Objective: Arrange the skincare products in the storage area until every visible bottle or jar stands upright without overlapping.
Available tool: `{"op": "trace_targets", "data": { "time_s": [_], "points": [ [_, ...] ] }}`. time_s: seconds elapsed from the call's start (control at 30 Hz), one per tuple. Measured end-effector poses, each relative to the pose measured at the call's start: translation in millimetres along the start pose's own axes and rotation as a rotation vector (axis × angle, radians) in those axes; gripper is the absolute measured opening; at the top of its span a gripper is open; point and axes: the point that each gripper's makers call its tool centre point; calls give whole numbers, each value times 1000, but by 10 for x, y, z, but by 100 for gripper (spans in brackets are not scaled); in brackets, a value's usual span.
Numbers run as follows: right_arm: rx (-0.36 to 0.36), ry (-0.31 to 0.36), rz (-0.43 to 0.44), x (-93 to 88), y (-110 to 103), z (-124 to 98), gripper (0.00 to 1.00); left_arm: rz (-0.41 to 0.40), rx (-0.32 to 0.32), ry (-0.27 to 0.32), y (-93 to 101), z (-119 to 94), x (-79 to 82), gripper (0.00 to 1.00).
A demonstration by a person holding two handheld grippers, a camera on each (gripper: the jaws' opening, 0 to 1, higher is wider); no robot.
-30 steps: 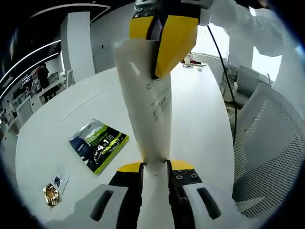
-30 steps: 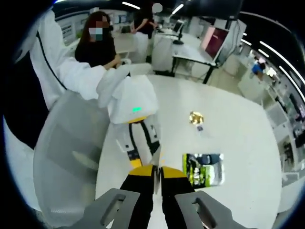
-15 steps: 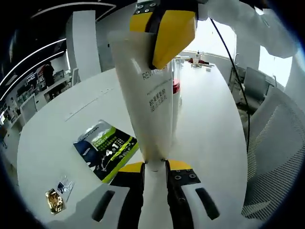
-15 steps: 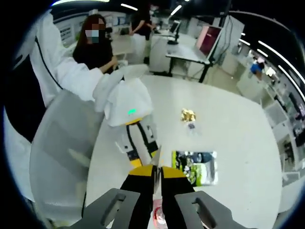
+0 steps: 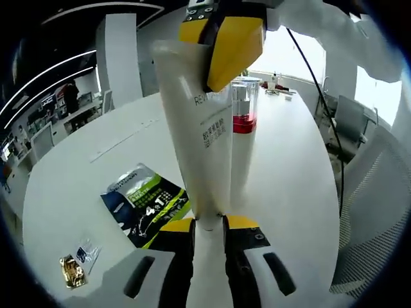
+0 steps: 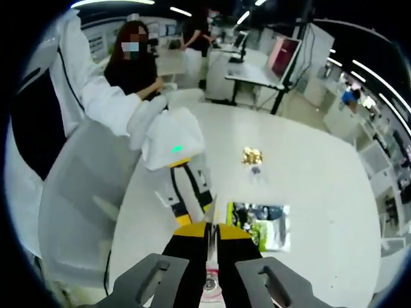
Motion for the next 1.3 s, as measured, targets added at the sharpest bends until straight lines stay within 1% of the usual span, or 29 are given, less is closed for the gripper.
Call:
{"op": "trace_targets", "data": {
  "time_s": [0.03,0.13,0.2,0.23,0.37,0.7,0.9,1.13,1.17,1.23,1.3],
  "points": [
    [0,-2,-5,-1,2,0,0,-3,0,0,-2,3,0,13],
    [1,-6,28,-1,8,-3,0,-6,4,2,-7,15,-2,14],
    [-9,-15,4,-9,29,-9,0,1,11,5,-7,19,3,14],
    [-4,-18,-6,-12,23,-9,0,2,10,5,-7,26,-1,13],
    [11,-26,-9,-24,7,-16,0,3,5,6,9,33,4,13],
    [9,-32,44,-46,3,-9,0,1,3,8,20,56,-4,14],
    [2,-32,24,-53,-1,-4,0,9,0,15,16,54,4,14],
    [-4,-32,47,-66,18,-13,0,19,1,24,16,55,16,15],
    [-6,-30,46,-62,21,-16,0,20,1,25,15,54,19,15],
    [-16,-27,47,-52,32,-30,5,21,-1,27,17,45,24,15],
    [-22,-18,47,-34,35,-45,7,23,-6,32,18,34,32,17]
  ]
}}
Point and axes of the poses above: the point that each gripper's makers call its tool centre point, and the gripper's own axes: z roughly forward along the fingers, y roughly to its right, x roughly out of its top, and after that the axes turned 10 degrees about x, right-handed
